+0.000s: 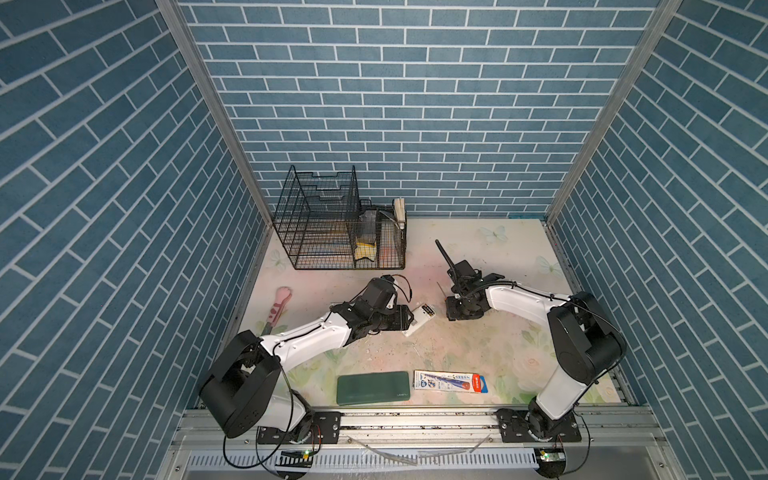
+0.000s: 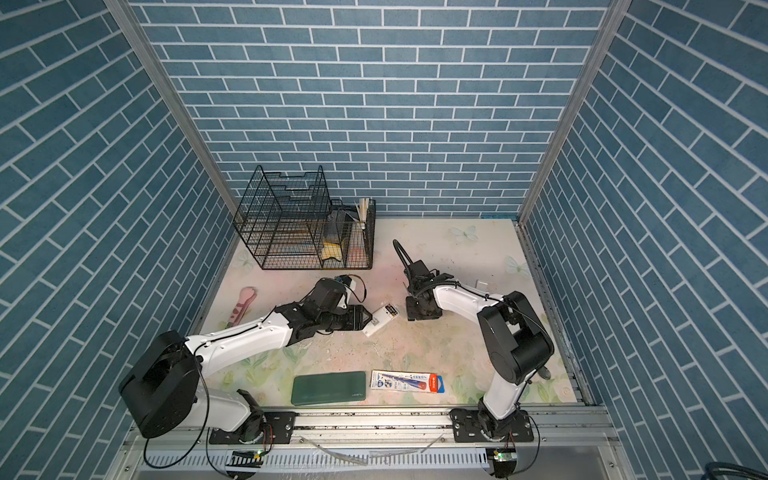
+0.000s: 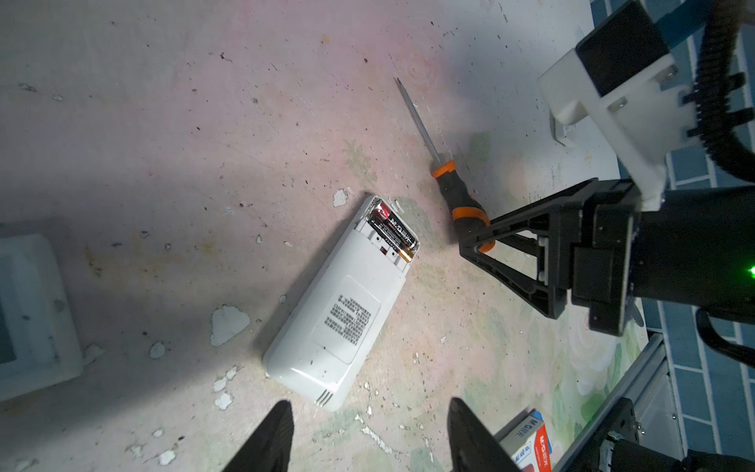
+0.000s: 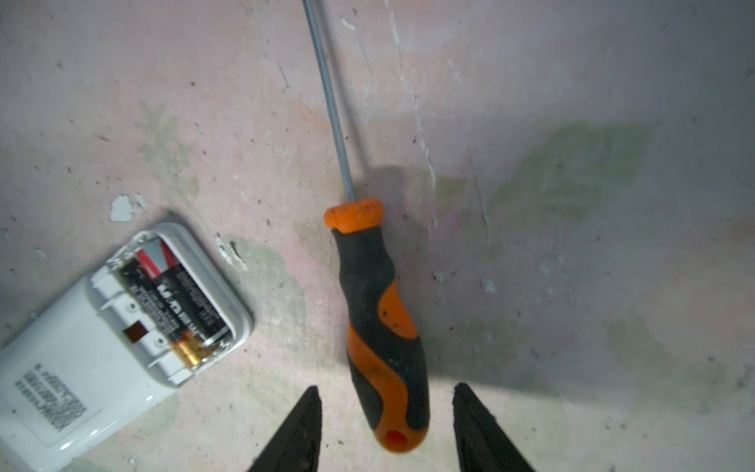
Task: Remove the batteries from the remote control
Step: 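Move the right gripper over the orange-and-black screwdriver and close on its handle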
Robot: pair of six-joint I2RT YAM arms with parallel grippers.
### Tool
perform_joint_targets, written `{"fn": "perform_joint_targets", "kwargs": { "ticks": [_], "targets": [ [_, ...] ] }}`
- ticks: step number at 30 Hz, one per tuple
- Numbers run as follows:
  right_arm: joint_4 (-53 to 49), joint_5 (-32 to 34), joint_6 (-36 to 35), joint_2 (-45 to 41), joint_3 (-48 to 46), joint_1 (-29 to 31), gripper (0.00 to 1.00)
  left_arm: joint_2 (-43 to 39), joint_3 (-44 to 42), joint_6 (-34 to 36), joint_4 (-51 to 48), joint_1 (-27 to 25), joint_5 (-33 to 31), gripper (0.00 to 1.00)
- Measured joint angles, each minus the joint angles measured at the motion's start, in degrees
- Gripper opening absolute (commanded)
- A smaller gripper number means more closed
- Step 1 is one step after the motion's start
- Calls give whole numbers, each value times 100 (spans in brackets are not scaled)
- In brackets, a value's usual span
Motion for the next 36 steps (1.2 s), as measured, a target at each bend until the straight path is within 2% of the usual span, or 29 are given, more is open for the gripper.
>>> {"fn": "perform_joint_targets", "kwargs": {
  "ticks": [26,36],
  "targets": [
    [92,-264,-2,118,33,0,44,184,-98,-138,243,37,131,62],
    [107,-291,-2,142,61,0,29,186,-129,-177,308,68,162,62]
  ]
}}
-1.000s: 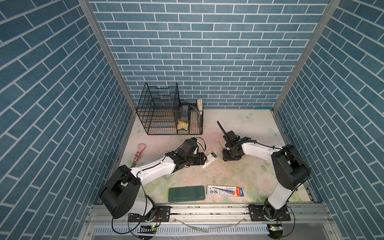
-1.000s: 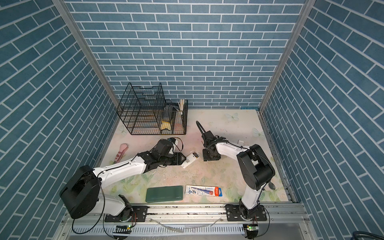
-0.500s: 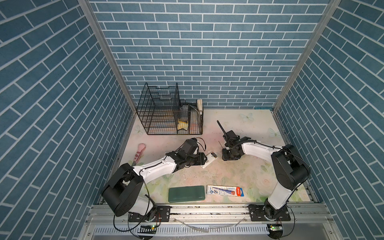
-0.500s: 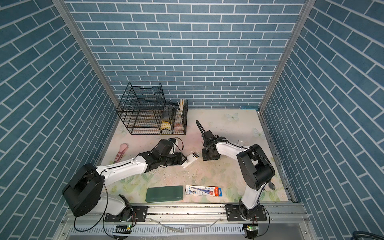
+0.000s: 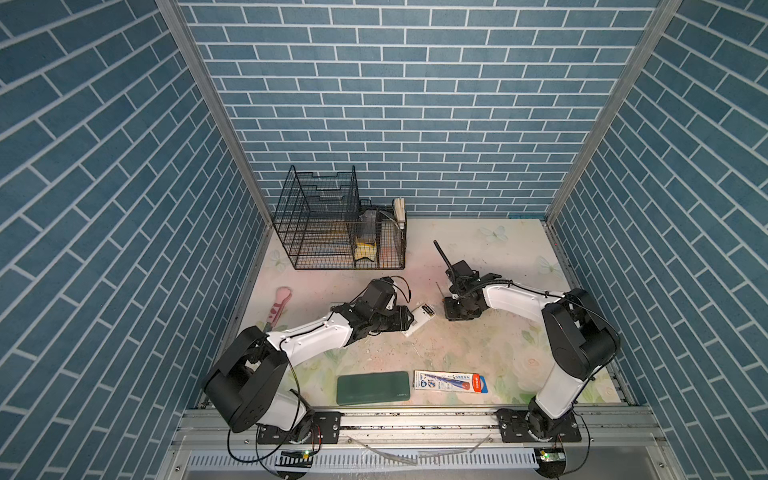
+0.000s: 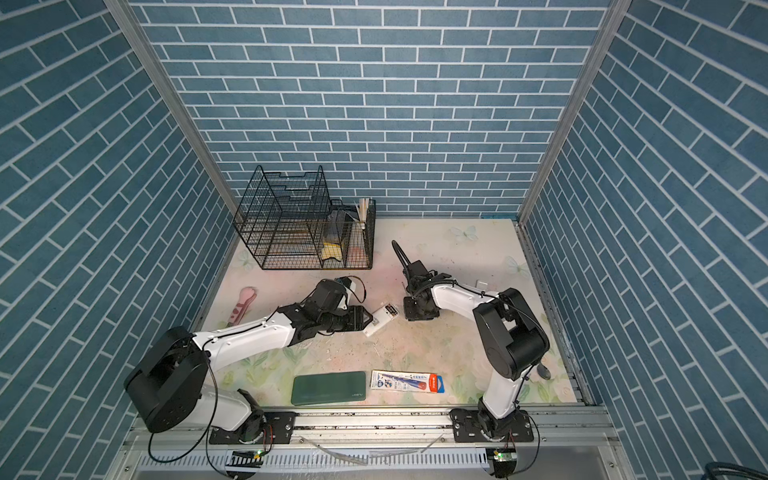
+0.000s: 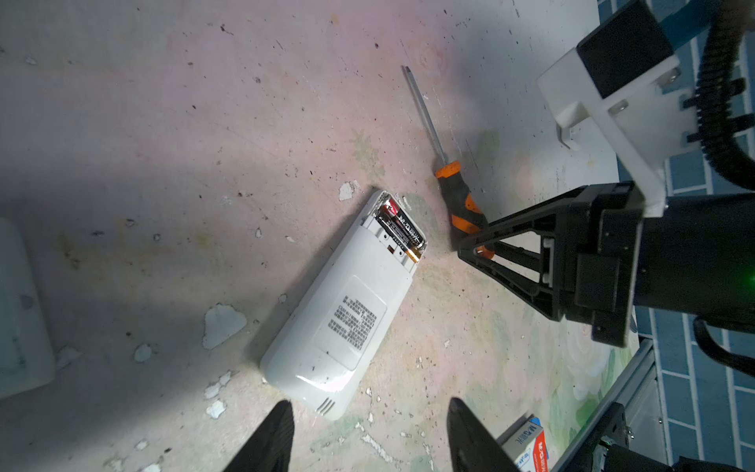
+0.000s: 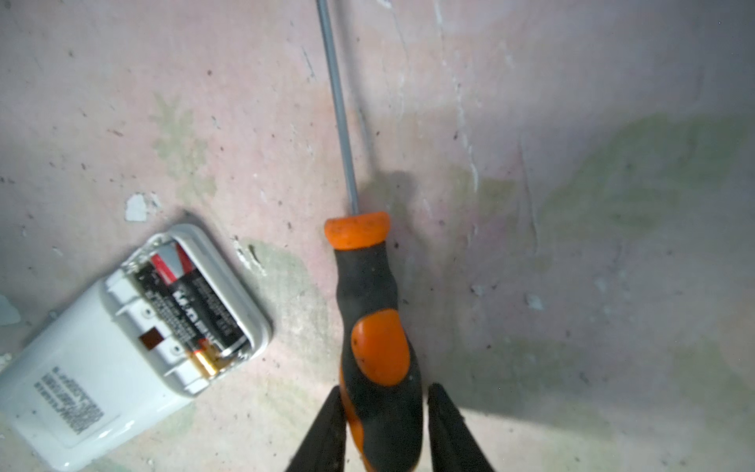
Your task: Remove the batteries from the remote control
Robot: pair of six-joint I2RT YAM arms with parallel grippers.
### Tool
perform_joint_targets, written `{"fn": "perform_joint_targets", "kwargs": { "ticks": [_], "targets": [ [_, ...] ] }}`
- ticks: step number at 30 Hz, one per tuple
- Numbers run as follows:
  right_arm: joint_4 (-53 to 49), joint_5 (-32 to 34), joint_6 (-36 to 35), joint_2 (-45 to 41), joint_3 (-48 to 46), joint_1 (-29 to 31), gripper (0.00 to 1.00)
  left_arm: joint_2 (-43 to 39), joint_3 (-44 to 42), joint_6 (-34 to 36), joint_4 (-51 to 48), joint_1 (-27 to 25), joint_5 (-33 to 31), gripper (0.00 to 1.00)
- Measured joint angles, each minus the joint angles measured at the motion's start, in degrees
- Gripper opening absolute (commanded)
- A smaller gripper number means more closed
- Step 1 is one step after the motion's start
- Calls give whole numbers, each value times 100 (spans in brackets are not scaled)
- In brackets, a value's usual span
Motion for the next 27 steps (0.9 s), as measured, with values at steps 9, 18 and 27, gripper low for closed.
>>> {"fn": "perform_joint_targets", "kwargs": {
  "ticks": [9,18,27],
  "targets": [
    [-33,-4,-22,68,98,4,17,44,0,-17,92,33,74,62],
    [-210,-131,-37,-66,127,46,11,546,184,-234,470,48,413,62],
    [-452,-337,-50,-946,127,295,9,1241,485,-986,1952,50,986,62]
  ]
}}
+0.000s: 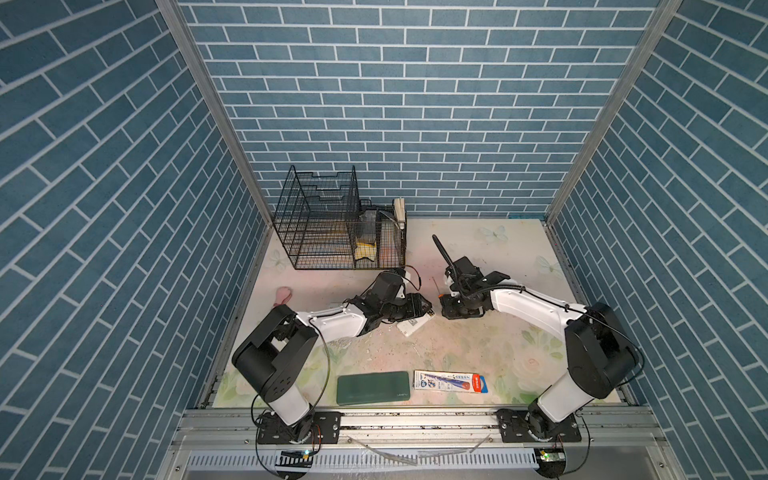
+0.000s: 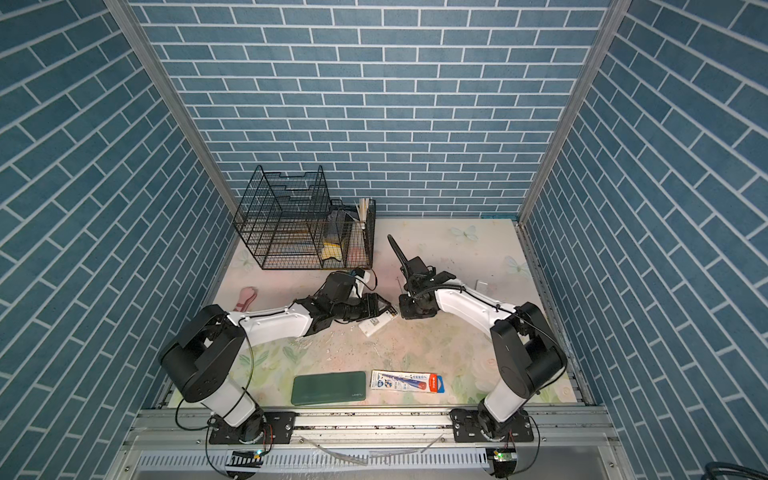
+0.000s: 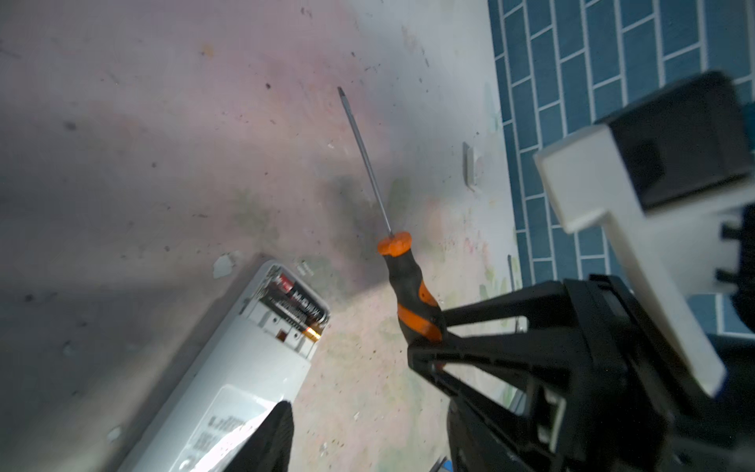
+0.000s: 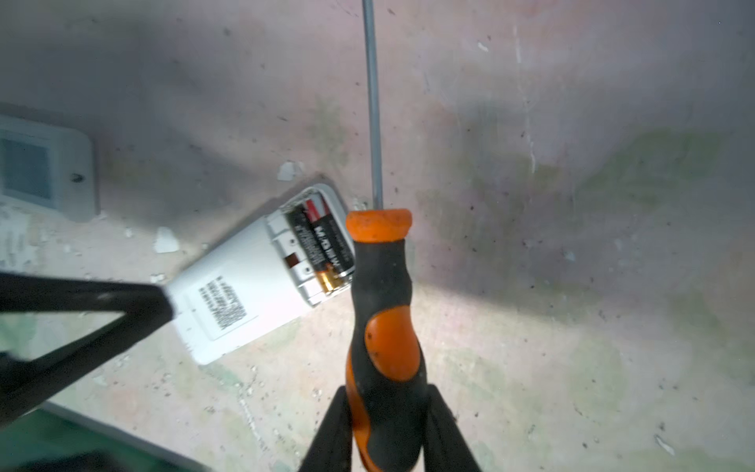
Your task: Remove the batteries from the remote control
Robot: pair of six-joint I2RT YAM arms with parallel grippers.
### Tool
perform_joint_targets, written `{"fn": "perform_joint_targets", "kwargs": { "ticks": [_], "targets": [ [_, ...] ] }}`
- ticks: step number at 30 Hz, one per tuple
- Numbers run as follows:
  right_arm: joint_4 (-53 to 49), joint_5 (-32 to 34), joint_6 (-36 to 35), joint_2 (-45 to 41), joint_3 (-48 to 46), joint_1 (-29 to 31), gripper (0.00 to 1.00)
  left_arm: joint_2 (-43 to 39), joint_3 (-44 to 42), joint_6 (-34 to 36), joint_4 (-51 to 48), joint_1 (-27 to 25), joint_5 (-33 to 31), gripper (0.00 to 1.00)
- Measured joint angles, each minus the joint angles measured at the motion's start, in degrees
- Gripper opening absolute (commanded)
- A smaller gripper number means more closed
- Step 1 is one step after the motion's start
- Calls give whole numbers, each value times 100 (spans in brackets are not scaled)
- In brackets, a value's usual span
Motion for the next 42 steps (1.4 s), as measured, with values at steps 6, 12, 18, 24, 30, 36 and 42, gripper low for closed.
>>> {"fn": "perform_joint_targets", "kwargs": {
  "ticks": [6,12,18,24,30,36,42],
  "targets": [
    [-2,-129,2,-459,0,57,8,317,153,-407,693,0,140,60],
    [-7,-219,0,-525,0,116,8,411,334,-601,1051,0,144,60],
    [-9,-238,2,-535,0,149,7,525,520,-726,1255,0,144,57],
    [-26,-247,2,-610,0,162,6,811,557,-949,1556,0,214,51],
    [-37,-267,2,-634,0,164,5,898,557,-1117,1735,0,249,41],
    [-46,-256,2,-667,0,164,5,966,557,-1307,1947,4,260,22],
    [-114,-153,7,-682,0,157,5,1185,555,-1502,2221,9,356,10]
  ]
}}
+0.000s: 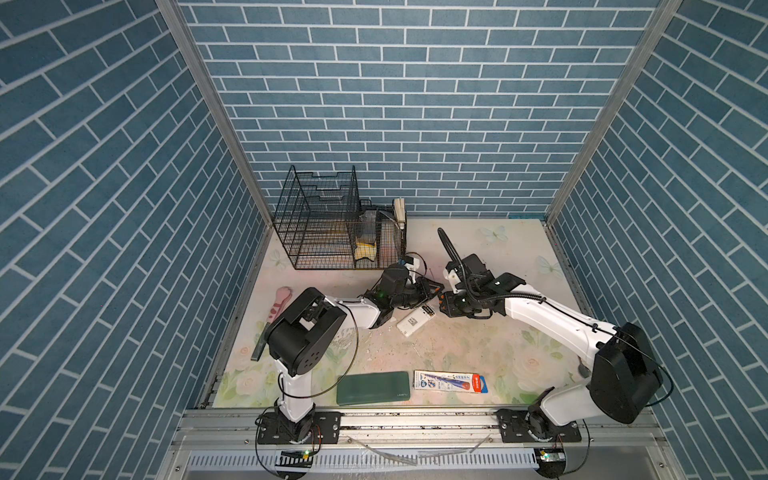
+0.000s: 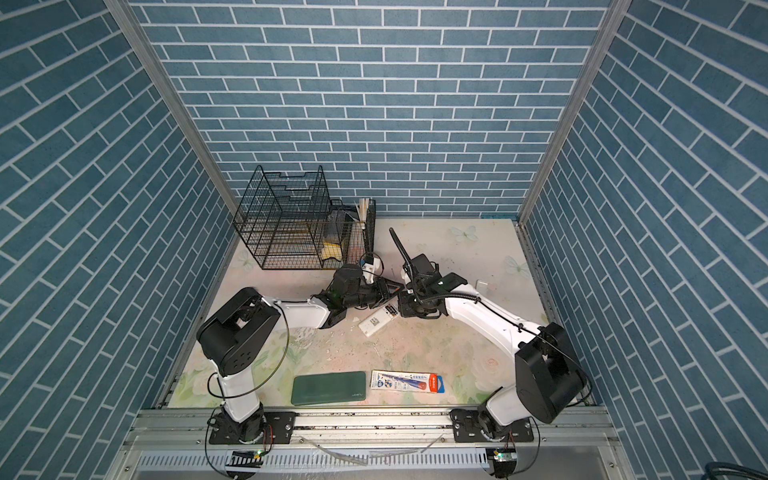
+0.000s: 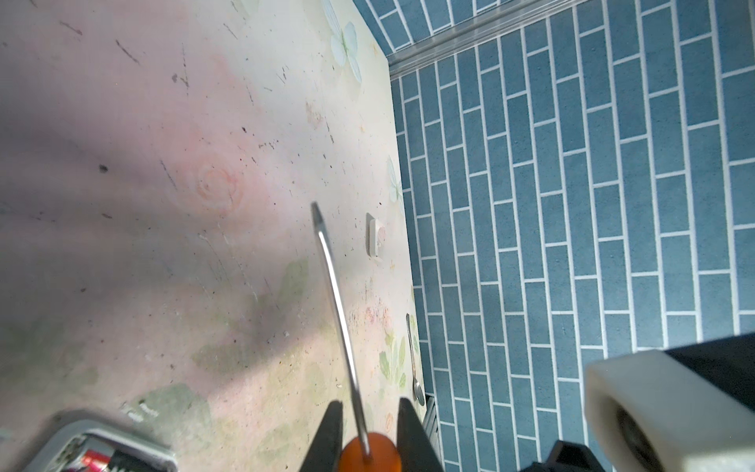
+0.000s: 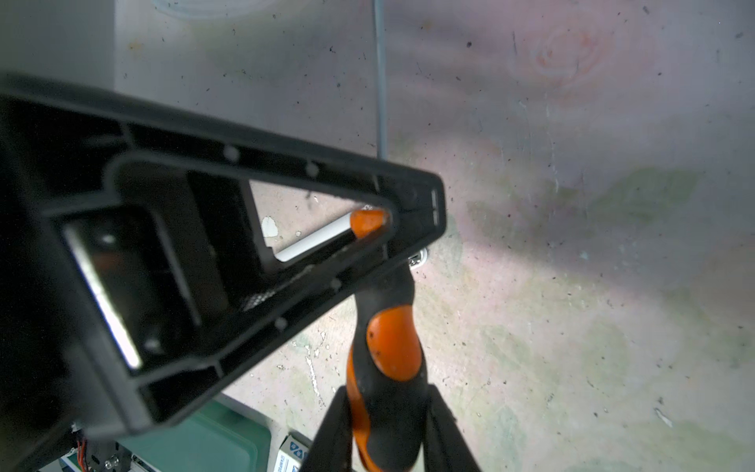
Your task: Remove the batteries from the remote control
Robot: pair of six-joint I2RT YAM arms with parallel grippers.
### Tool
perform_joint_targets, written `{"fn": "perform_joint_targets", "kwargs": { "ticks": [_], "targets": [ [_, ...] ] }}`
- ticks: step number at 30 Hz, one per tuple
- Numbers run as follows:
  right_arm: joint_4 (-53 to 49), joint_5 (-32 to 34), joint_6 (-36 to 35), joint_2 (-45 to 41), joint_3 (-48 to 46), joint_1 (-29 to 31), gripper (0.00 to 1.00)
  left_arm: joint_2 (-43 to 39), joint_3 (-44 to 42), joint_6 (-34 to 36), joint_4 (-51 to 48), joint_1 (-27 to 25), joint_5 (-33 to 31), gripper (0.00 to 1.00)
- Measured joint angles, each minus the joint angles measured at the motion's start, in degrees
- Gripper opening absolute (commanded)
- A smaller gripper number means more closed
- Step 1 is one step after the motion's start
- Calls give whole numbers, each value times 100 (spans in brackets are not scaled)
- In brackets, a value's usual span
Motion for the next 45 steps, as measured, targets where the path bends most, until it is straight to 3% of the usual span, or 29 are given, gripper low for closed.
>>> {"fn": "perform_joint_targets", "kwargs": {
  "ticks": [4,11,16,30,38,45],
  "targets": [
    [-13,15,0,-2,0,0,8,9,-9,-35,50,2,4,0],
    [184,24,249,-205,-76,2,42,9,-61,-205,356,28,-24,0],
    [1032,-2,863,-857,-597,9,51,72,164,-387,520,94,-46,0],
    [4378,673,3202,-2304,-3080,17,53,105,787,-756,901,103,-225,0],
    [6096,964,3665,-2435,-3652,17,53,105,826,-745,822,103,-352,0],
    [6863,1132,3777,-2389,-3672,17,53,105,914,-715,763,103,-413,0]
  ]
}}
